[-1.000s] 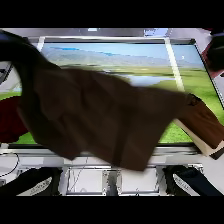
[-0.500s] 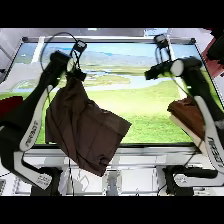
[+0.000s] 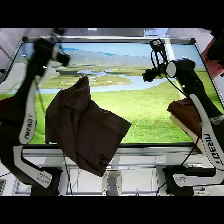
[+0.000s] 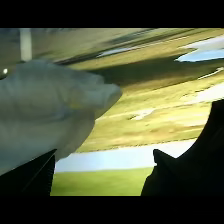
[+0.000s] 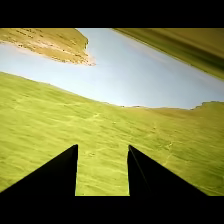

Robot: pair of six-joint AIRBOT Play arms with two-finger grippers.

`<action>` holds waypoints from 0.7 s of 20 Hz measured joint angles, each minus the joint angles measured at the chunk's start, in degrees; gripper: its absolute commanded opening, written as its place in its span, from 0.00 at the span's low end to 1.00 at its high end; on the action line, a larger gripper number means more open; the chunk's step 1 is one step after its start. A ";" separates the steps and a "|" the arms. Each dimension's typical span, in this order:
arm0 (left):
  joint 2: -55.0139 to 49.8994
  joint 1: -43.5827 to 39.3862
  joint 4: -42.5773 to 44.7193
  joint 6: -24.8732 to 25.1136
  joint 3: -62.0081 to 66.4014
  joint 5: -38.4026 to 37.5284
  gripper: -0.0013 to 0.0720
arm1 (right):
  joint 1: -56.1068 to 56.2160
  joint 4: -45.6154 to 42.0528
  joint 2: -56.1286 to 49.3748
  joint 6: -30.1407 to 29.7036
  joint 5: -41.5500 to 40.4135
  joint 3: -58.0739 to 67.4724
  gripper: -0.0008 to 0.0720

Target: Fold the shirts.

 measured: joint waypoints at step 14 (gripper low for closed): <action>-2.36 33.53 -39.78 14.84 -18.73 -17.14 0.81 | -2.38 12.13 10.40 2.14 8.09 0.11 0.54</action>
